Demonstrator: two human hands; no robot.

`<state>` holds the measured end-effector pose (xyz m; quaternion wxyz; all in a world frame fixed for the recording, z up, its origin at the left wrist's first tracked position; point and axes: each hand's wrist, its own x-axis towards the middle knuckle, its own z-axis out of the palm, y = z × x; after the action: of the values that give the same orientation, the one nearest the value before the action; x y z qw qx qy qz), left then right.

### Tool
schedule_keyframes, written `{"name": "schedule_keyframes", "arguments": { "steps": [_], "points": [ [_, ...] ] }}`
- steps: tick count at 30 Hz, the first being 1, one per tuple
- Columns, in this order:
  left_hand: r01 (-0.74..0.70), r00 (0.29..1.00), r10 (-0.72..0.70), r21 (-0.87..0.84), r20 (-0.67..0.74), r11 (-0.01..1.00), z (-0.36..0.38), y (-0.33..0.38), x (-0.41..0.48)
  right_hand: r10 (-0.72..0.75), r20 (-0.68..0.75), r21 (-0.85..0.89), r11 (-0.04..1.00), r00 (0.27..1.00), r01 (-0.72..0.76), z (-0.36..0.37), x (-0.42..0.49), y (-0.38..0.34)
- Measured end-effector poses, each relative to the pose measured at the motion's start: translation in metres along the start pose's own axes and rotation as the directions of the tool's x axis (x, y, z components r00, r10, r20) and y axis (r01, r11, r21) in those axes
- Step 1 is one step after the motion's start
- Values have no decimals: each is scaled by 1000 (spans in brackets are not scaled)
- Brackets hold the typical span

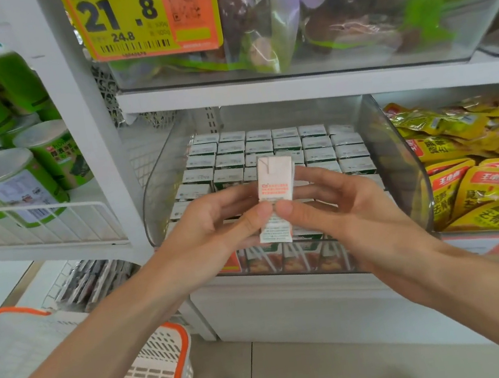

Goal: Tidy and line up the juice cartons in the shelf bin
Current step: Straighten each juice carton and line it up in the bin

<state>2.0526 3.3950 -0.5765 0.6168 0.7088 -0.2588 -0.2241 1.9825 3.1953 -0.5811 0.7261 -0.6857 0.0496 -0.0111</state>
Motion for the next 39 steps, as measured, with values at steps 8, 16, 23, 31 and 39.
{"name": "schedule_keyframes", "arguments": {
  "steps": [8, 16, 23, 31, 39],
  "points": [
    [26, 1000, -26, -44, -4, 999, 1, 0, 1, -16, -20, 5, 1000, 1000, 16, -1, 2, 2],
    [44, 984, -66, -133, -167, 990, -1, -2, 4, -96, -100, -12, 995, 990, 95, 0, 2, 2],
    [59, 972, -78, -91, -220, 994, -1, -1, 4, -115, -41, -66, 992, 993, 112, 3, 1, -1],
    [12, 978, -20, -38, -207, 999, -4, -7, 6, -65, -134, 11, 998, 989, 67, -2, 5, 0],
    [-22, 977, 31, 48, -211, 999, -4, -10, 7, -53, -104, -1, 999, 993, 53, -3, 7, -1]
  ]
}}
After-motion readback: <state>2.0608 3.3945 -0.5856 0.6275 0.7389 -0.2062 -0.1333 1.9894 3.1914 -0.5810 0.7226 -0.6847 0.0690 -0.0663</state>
